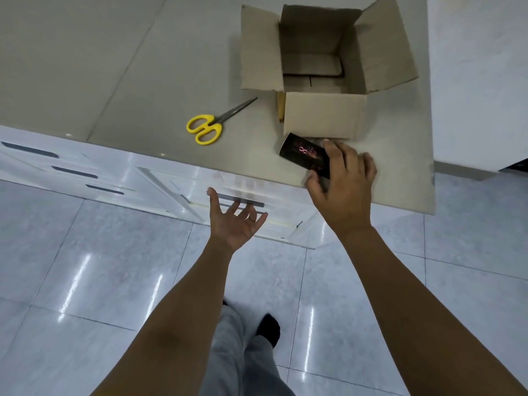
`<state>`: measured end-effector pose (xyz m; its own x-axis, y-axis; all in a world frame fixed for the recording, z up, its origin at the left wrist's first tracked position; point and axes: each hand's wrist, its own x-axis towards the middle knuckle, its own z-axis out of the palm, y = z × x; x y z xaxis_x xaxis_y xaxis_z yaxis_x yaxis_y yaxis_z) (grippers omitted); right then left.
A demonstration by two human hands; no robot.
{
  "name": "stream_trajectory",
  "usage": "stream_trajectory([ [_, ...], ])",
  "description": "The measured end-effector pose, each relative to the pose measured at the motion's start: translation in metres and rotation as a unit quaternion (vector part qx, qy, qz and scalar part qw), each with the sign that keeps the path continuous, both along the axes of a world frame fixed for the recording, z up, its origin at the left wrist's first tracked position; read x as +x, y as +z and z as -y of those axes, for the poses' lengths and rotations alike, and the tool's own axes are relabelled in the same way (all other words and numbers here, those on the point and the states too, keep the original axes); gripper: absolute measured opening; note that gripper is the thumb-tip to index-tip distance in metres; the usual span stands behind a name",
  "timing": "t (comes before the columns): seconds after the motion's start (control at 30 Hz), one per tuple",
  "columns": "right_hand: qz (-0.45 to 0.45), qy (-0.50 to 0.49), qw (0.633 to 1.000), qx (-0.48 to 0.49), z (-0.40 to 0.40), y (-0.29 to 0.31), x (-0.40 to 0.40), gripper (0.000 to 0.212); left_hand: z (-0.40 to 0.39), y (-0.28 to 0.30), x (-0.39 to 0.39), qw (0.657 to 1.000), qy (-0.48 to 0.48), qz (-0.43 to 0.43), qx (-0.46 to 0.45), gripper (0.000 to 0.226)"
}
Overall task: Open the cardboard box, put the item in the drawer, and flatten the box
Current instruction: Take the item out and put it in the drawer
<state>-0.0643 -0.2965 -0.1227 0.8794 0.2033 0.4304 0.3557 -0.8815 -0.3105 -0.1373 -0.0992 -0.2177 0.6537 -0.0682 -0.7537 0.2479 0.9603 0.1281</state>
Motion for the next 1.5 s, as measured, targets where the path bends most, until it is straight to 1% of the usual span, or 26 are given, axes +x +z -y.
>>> stream_trajectory([
  [0.23,-0.002,0.003,1.0,-0.012,0.0,0.0,-0.002,0.048,-0.005,-0.013,-0.048,1.0,-0.027,0.003,0.001,0.093],
  [0.33,-0.001,0.007,1.0,-0.021,0.001,0.001,-0.004,0.047,-0.011,-0.016,-0.07,0.999,-0.049,-0.011,-0.004,0.088],
  [0.47,-0.012,0.014,0.999,-0.028,0.004,0.004,-0.007,0.043,-0.012,-0.018,-0.098,0.997,-0.064,-0.032,-0.011,0.089],
  [0.57,-0.014,-0.015,0.998,-0.063,-0.002,0.006,-0.009,0.042,-0.012,-0.019,-0.113,0.997,-0.055,-0.051,-0.014,0.098],
  [0.63,-0.005,-0.017,0.996,-0.092,-0.008,0.007,-0.013,0.043,-0.011,-0.019,-0.12,0.997,-0.046,-0.059,-0.015,0.104],
  [0.7,0.025,0.03,0.995,-0.089,-0.017,0.005,-0.025,0.043,-0.011,-0.018,-0.122,0.997,-0.039,-0.063,-0.018,0.105],
  [0.77,0.065,0.113,0.989,-0.062,-0.028,-0.002,-0.043,0.041,-0.01,-0.017,-0.122,0.997,-0.035,-0.065,-0.019,0.101],
  [0.83,0.068,0.201,0.977,-0.029,-0.041,-0.017,-0.064,0.04,-0.01,-0.016,-0.121,0.997,-0.032,-0.067,-0.016,0.101],
  [0.9,0.018,0.261,0.965,-0.009,-0.05,-0.037,-0.08,0.04,-0.011,-0.017,-0.121,0.997,-0.041,-0.067,-0.014,0.1],
  [0.93,-0.021,0.265,0.964,0.002,-0.052,-0.049,-0.084,0.039,-0.012,-0.017,-0.121,0.997,-0.045,-0.068,-0.01,0.1],
  [0.97,-0.064,0.249,0.966,0.014,-0.053,-0.059,-0.085,0.039,-0.012,-0.018,-0.122,0.996,-0.049,-0.07,-0.007,0.1],
  [1.03,-0.159,0.184,0.97,0.032,-0.053,-0.073,-0.08,0.037,-0.014,-0.022,-0.123,0.996,-0.057,-0.067,-0.012,0.101],
  [1.07,-0.215,0.151,0.964,0.031,-0.053,-0.077,-0.074,0.037,-0.016,-0.024,-0.124,0.996,-0.059,-0.063,-0.018,0.101],
  [1.1,-0.277,0.125,0.952,0.022,-0.053,-0.081,-0.067,0.037,-0.016,-0.024,-0.125,0.996,-0.058,-0.06,-0.023,0.101],
  [1.17,-0.393,0.093,0.915,0.005,-0.052,-0.089,-0.051,0.036,-0.016,-0.027,-0.126,0.996,-0.057,-0.058,-0.031,0.102],
  [1.2,-0.431,0.086,0.898,-0.005,-0.052,-0.093,-0.045,0.035,-0.016,-0.029,-0.126,0.996,-0.058,-0.057,-0.034,0.103],
  [1.27,-0.458,0.087,0.883,-0.051,-0.05,-0.102,-0.038,0.034,-0.016,-0.03,-0.126,0.996,-0.059,-0.056,-0.036,0.102],
  [1.4,-0.465,0.124,0.859,-0.172,-0.057,-0.12,-0.032,0.035,-0.017,-0.031,-0.125,0.996,-0.059,-0.056,-0.042,0.097],
  [1.5,-0.463,0.141,0.847,-0.223,-0.059,-0.125,-0.028,0.037,-0.016,-0.028,-0.125,0.996,-0.056,-0.062,-0.03,0.092],
])
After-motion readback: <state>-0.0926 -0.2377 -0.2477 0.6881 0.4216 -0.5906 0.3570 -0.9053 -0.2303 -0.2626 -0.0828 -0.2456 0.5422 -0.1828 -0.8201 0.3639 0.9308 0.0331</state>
